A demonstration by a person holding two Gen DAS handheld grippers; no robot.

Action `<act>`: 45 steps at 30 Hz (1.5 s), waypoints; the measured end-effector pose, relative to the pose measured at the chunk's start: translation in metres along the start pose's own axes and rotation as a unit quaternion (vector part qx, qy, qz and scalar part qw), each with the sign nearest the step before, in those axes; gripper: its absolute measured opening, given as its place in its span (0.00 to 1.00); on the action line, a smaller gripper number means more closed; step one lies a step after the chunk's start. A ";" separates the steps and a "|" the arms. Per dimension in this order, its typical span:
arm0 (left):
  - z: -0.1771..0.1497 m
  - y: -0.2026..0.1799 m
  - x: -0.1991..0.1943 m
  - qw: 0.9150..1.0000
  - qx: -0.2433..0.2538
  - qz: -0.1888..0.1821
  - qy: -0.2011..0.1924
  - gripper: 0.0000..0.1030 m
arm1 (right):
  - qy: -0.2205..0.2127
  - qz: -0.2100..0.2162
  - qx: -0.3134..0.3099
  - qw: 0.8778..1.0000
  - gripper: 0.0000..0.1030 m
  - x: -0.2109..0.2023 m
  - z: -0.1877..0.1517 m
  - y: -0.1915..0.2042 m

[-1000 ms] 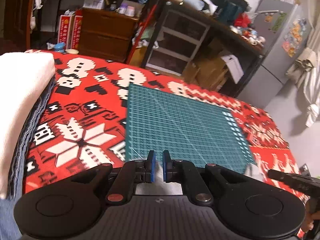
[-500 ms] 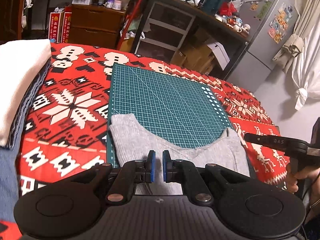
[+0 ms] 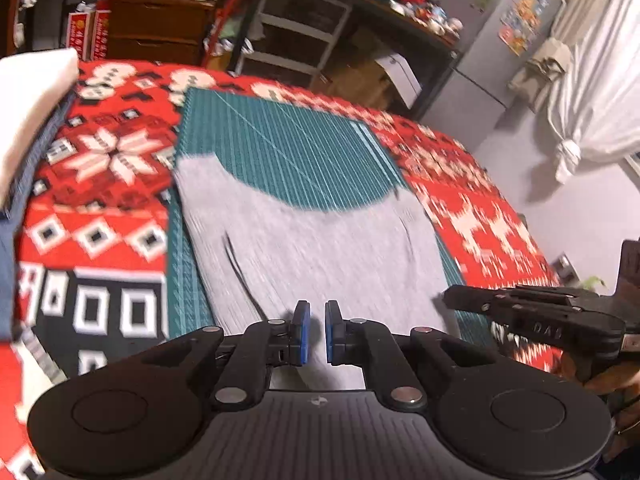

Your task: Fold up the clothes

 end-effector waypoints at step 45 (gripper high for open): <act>-0.055 0.029 -0.029 0.996 -0.032 -0.063 -0.052 0.07 | 0.019 -0.069 0.002 0.997 0.02 -0.030 -0.044 0.034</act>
Point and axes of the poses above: each gripper's, at about its wrist camera, not at the fingertips, and x roughly the way its jaws point, y to its left, z to its top, the point moved 5 cm from there along x, roughly the way its jaws point, and after that the axes turned 10 degrees about -x, right-handed, at the moved point
